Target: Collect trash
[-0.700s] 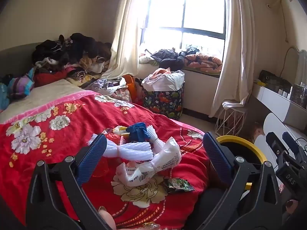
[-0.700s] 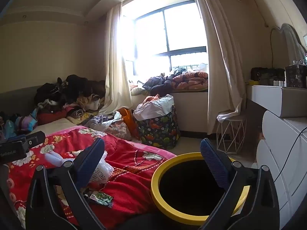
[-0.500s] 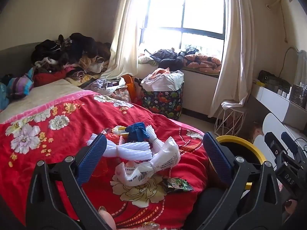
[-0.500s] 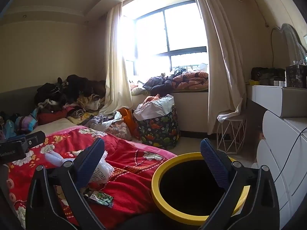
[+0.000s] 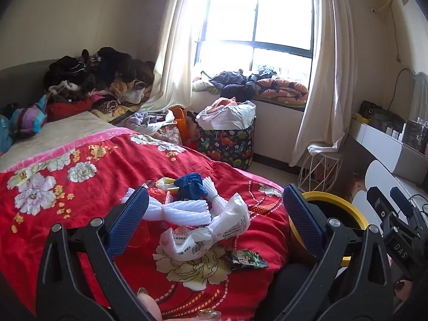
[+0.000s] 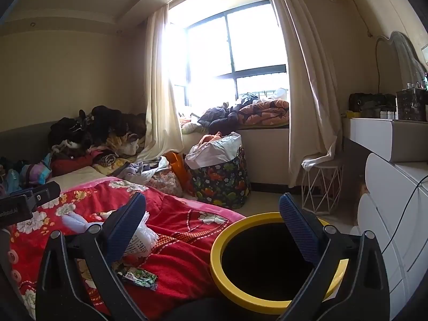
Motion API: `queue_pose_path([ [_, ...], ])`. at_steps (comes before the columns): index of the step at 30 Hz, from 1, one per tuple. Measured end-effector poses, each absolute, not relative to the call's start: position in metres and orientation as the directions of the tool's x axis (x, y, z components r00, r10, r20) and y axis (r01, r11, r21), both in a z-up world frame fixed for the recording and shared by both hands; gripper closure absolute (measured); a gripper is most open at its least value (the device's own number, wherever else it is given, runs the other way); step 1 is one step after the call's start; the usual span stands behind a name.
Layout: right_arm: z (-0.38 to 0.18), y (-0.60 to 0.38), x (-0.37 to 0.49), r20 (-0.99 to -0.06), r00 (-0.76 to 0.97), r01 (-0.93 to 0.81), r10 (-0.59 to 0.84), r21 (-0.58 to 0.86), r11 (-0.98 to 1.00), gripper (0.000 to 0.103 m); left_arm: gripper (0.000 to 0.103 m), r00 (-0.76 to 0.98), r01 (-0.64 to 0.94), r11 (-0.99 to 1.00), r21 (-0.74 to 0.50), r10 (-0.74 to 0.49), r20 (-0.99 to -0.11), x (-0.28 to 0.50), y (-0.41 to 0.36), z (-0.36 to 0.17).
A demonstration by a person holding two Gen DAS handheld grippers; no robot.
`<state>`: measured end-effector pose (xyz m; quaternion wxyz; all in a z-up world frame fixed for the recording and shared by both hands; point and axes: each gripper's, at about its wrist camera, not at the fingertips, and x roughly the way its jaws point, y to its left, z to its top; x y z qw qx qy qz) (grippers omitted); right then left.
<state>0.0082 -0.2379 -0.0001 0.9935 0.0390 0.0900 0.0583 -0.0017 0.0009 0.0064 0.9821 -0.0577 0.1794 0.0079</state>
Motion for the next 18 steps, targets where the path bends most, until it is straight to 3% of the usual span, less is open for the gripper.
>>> queue_pose_path([
  [18,0.0015,-0.24,0.0073,-0.175,0.977,-0.108,0.123,0.093,0.99,0.006,0.011,0.934,-0.038,0.993,-0.114,-0.005,-0.356,-0.0011,0.0031,0.006],
])
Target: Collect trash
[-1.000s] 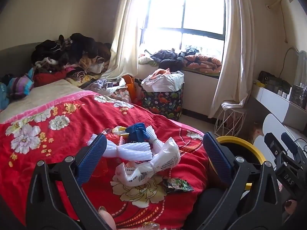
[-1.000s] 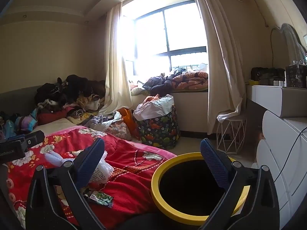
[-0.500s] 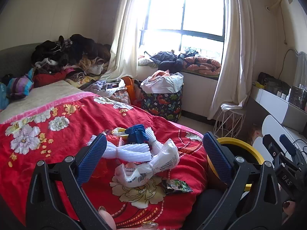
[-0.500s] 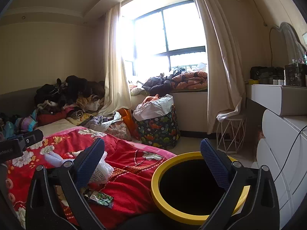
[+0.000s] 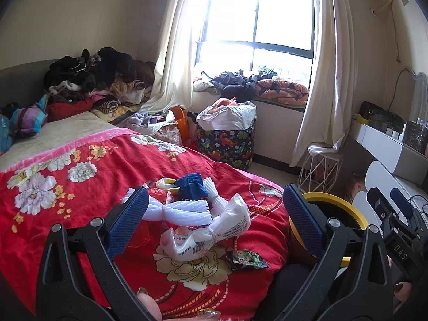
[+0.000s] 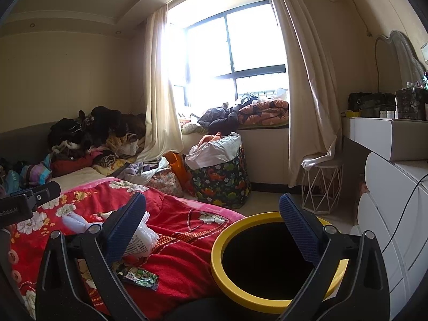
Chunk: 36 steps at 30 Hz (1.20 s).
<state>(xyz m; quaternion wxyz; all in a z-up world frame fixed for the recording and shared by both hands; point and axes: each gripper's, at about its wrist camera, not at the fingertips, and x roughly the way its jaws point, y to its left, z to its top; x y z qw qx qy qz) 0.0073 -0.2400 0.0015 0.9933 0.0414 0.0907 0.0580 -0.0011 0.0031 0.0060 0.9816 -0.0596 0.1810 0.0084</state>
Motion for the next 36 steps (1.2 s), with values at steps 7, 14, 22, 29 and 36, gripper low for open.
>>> queue_pose_path([
  [7,0.0016,-0.2403,0.0072,-0.176,0.977,-0.106,0.121,0.091,0.99,0.006,0.011,0.935,-0.038,0.993,-0.114,-0.005,-0.354,-0.0015,0.0025,0.0052],
  [14,0.0019,-0.241,0.0071,-0.176,0.977,-0.107,0.122,0.093,0.99,0.006,0.011,0.936,-0.037,0.993,-0.114,-0.006,-0.353,-0.0018,0.0027,0.005],
  [22,0.002,-0.2416,0.0067,-0.176,0.977,-0.108,0.123,0.093,0.99,0.006,0.011,0.936,-0.036,0.993,-0.115,-0.007,-0.353,-0.0019,0.0005,0.0088],
  [29,0.0013,-0.2414,0.0064,-0.175,0.977,-0.108,0.122,0.088,0.99,0.006,0.011,0.935,-0.035,0.993,-0.116,-0.008,-0.355,-0.0011,-0.0029,0.0114],
  [36,0.0011,-0.2442,0.0066,-0.184,0.974,-0.112,0.128,0.096,0.989,0.006,0.011,0.935,-0.036,0.993,-0.117,-0.008,-0.354,-0.0014,-0.0024,0.0111],
])
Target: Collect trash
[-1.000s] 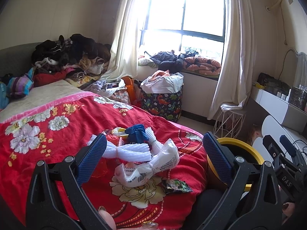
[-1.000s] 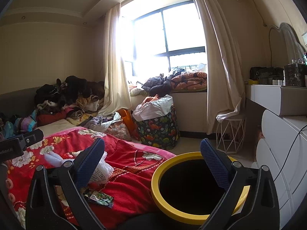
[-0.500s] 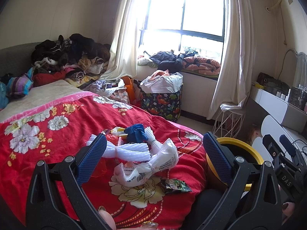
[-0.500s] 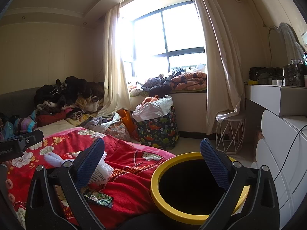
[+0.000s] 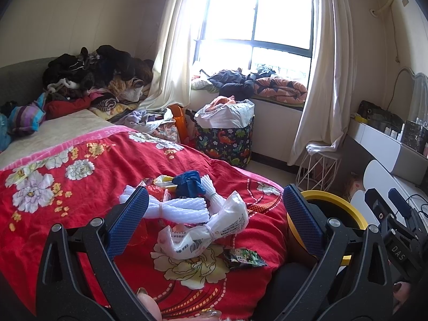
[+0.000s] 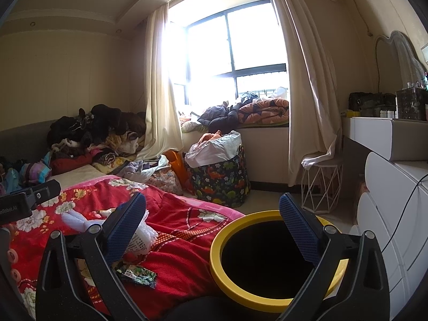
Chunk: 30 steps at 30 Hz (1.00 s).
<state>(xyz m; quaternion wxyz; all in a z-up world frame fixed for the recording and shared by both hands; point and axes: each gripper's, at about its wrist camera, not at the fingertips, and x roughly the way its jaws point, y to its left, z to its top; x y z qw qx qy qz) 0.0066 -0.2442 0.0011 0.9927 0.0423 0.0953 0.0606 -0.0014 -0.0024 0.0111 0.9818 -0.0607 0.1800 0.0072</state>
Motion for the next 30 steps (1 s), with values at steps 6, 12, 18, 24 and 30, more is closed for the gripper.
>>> queue_pose_path([
  [6,-0.001,-0.244,0.007,-0.188,0.972,-0.122,0.139,0.098,0.988,0.006,0.011,0.935,-0.04,0.993,-0.115,-0.003,-0.354,-0.001,-0.003,0.008],
  [12,-0.006,-0.236,0.011,-0.211,0.954,-0.196,0.211,0.093,0.976,0.006,0.011,0.934,-0.065,0.99,-0.122,0.017,-0.356,-0.001,-0.003,0.002],
  [18,-0.009,-0.219,0.019,-0.262,0.91,-0.311,0.323,0.087,0.947,0.006,0.011,0.93,-0.117,0.982,-0.147,0.056,-0.364,0.003,0.021,-0.002],
  [24,-0.014,-0.189,0.032,-0.328,0.843,-0.429,0.426,0.069,0.901,0.006,0.011,0.924,-0.183,0.969,-0.165,0.112,-0.364,0.005,0.044,-0.003],
  [30,-0.017,-0.158,0.046,-0.376,0.783,-0.51,0.495,0.067,0.858,0.006,0.011,0.913,-0.241,0.951,-0.192,0.156,-0.376,0.008,0.07,-0.007],
])
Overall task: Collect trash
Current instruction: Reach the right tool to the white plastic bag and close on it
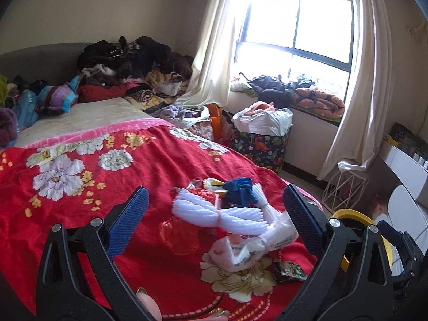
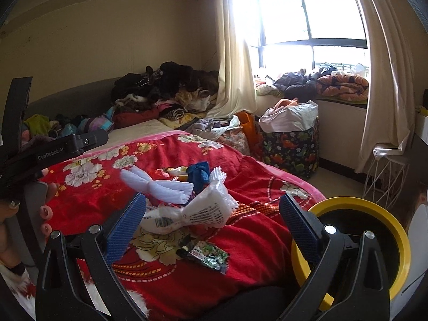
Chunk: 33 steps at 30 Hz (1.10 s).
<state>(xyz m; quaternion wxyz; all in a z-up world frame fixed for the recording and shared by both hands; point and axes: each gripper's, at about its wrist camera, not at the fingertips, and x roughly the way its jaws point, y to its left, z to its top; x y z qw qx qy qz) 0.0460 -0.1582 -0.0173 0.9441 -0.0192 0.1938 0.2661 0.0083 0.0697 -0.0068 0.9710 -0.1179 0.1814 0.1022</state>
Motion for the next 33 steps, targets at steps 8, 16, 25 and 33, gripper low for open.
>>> queue_pose_path([
  [8,-0.018,-0.135,0.081,-0.424,0.766,-0.482,0.483,0.118,0.868,0.006,0.011,0.884,-0.291,0.927,-0.235,0.166,-0.438,0.029,0.106,-0.022],
  [16,-0.031,-0.133,0.121,-0.476,0.752,-0.444,0.456,0.147,0.884,0.006,0.011,0.848,-0.298,0.913,-0.28,0.119,-0.516,0.062,0.121,-0.036],
  [25,-0.051,-0.124,0.16,-0.573,0.672,-0.444,0.468,0.194,0.875,0.006,0.011,0.804,-0.297,0.914,-0.278,0.082,-0.589,0.092,0.134,-0.053],
  [33,-0.072,-0.108,0.179,-0.656,0.587,-0.448,0.474,0.224,0.865,0.037,0.027,0.771,-0.281,0.913,-0.296,0.031,-0.637,0.099,0.132,-0.07],
])
